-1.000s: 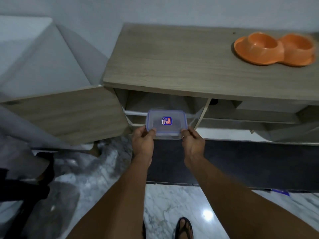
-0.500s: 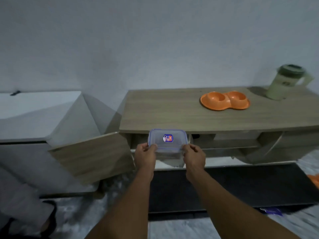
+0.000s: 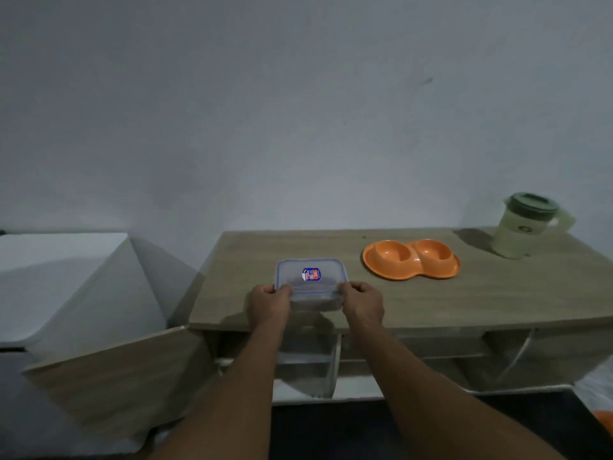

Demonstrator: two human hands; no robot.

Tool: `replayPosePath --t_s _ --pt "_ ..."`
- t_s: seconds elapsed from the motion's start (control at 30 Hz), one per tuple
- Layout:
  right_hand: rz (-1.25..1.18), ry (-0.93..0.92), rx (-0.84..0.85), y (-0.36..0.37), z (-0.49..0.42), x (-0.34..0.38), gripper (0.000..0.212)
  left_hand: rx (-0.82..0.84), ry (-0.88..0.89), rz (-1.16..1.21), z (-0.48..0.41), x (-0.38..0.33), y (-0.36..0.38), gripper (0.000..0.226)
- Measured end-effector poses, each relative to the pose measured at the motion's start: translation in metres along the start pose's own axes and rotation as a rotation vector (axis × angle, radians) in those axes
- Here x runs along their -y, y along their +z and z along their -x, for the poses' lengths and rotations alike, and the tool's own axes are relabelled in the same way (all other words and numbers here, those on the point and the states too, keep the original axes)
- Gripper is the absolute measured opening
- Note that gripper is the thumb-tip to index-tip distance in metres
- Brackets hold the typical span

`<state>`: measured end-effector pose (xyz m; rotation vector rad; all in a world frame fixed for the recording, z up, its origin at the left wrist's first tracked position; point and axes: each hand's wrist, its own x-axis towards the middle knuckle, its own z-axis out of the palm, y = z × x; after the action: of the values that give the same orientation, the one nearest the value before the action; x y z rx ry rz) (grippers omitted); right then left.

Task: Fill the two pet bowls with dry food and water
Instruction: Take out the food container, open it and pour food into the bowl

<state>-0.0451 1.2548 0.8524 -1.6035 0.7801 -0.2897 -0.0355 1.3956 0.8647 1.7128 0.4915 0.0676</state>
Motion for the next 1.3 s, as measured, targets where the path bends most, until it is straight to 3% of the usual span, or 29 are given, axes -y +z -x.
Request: replayPosePath --t_s 0.1,0.2,0.3,0.67,0.87,1.03,1.13,1.2,1.3 --pt "0.066 -0.004 0.069 0.002 -0.051 0.006 0.020 0.000 -0.061 -0.026 -0.022 -0.004 0.036 0.011" --pt "0.126 -0.007 0.135 0.005 -0.094 0.009 0.016 -0.022 -0.117 -0.013 -0.052 0.003 0.070 0.034" --pt "0.172 -0.014 0.193 0.011 -0.133 0.011 0.015 -0.032 -0.152 -0.058 -0.081 0.013 0.099 0.043" --pt "0.266 -0.047 0.239 0.043 -0.199 0.008 0.022 -0.070 -0.209 -0.080 -0.141 0.012 0.137 0.040" --pt "0.391 0.013 0.255 0.067 -0.214 0.033 0.042 0.048 -0.188 -0.231 -0.162 -0.027 0.137 0.033" --pt "0.417 0.160 0.307 0.084 -0.233 0.038 0.053 0.136 -0.312 -0.097 -0.185 -0.026 0.138 0.055" --pt "0.421 0.207 0.348 0.086 -0.241 0.049 0.037 0.162 -0.318 -0.075 -0.222 0.004 0.147 0.074" --pt "0.408 0.272 0.415 0.083 -0.241 0.060 0.022 0.165 -0.334 -0.048 -0.230 0.010 0.149 0.072" --pt "0.450 0.339 0.424 0.079 -0.246 0.066 0.018 0.160 -0.368 -0.002 -0.218 -0.006 0.146 0.063"
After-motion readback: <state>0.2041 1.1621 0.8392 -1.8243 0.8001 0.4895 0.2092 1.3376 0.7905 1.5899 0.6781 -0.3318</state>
